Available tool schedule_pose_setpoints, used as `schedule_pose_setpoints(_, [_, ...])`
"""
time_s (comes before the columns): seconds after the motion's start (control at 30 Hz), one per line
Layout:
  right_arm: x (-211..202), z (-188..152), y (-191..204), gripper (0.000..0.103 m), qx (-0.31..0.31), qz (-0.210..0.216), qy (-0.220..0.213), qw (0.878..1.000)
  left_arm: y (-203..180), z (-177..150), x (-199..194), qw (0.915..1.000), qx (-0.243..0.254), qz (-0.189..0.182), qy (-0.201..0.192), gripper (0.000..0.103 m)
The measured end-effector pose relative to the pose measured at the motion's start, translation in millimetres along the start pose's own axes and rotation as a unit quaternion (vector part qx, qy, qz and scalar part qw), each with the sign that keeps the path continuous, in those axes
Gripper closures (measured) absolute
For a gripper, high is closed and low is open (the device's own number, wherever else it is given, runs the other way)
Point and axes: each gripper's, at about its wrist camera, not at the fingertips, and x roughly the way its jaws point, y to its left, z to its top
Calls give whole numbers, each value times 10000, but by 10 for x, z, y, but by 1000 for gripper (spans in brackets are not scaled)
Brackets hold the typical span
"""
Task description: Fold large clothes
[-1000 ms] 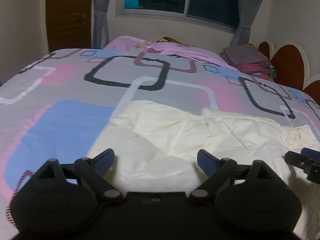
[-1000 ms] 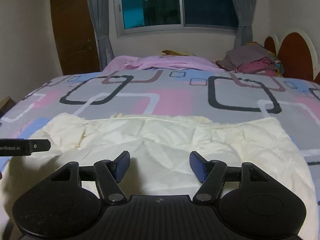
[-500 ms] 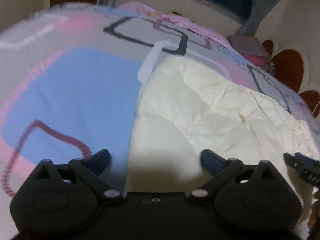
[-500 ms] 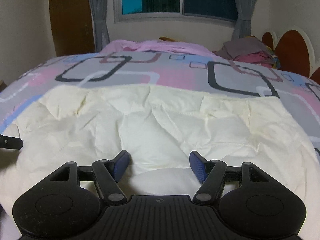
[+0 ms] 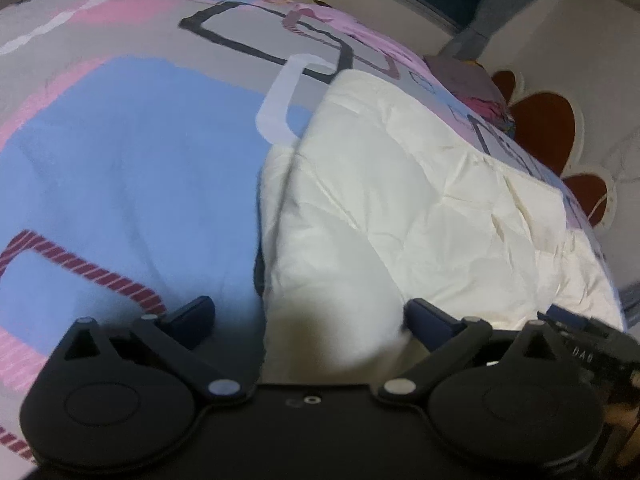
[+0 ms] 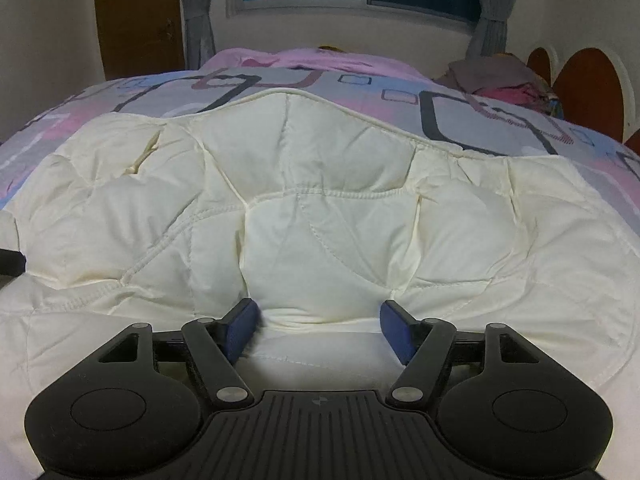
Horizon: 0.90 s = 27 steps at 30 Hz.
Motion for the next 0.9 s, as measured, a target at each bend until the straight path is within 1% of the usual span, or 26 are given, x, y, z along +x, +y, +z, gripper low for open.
schedule_pose_setpoints(0.03, [2,8,-6,35,13,-2,1,10000,-32,0,15,10000,52,25,-18,1])
schedule_pose_setpoints(0.1, [7,11,-15,35,34,2,-9,10000,-67,-12,43,9998,167,-78,-35,1])
schedule_pose_setpoints(0.13, [0,8,-25,35,32,5,-14,10000,-73,-12,37,9997,176,-149,-39,5])
schedule_pose_setpoints(0.17, [-2,6,-29,35,37,9,-23,10000,-76,-20,24,9996,148,-242,-68,11])
schedule_pose_setpoints(0.2, [-3,4,-28,35,41,10,-31,10000,-75,-27,10,9991,91,-414,-89,30])
schedule_pose_setpoints(0.23, [-1,3,-27,35,43,8,-38,10000,-76,-34,4,9983,-26,-581,-61,42])
schedule_pose_setpoints(0.27, [-4,-1,-25,35,45,3,-41,10000,-75,-48,1,9977,-141,-654,-50,45])
schedule_pose_setpoints(0.33, [-5,1,-15,35,47,-3,-37,10000,-64,-60,16,9968,-306,-741,-59,58])
schedule_pose_setpoints(0.37, [-10,-4,-13,35,47,0,-38,10000,-62,-62,16,9961,-373,-797,-69,63])
schedule_pose_setpoints(0.43, [-13,-8,-11,35,40,-1,-33,10000,-78,-58,-15,9948,-465,-897,-115,78])
schedule_pose_setpoints(0.53, [-14,-1,-29,35,49,30,-19,10000,-152,-42,-95,9945,-515,-881,-240,84])
schedule_pose_setpoints(0.7, [-23,11,-97,35,50,189,-7,9998,-338,0,-337,9920,-531,-992,-579,85])
schedule_pose_setpoints(0.8, [-35,22,-165,35,71,360,9,9993,-571,69,-509,9902,-370,-1077,-803,86])
schedule_pose_setpoints(0.9, [-36,53,-221,35,81,534,70,9985,-915,185,-664,9869,-164,-1272,-976,86])
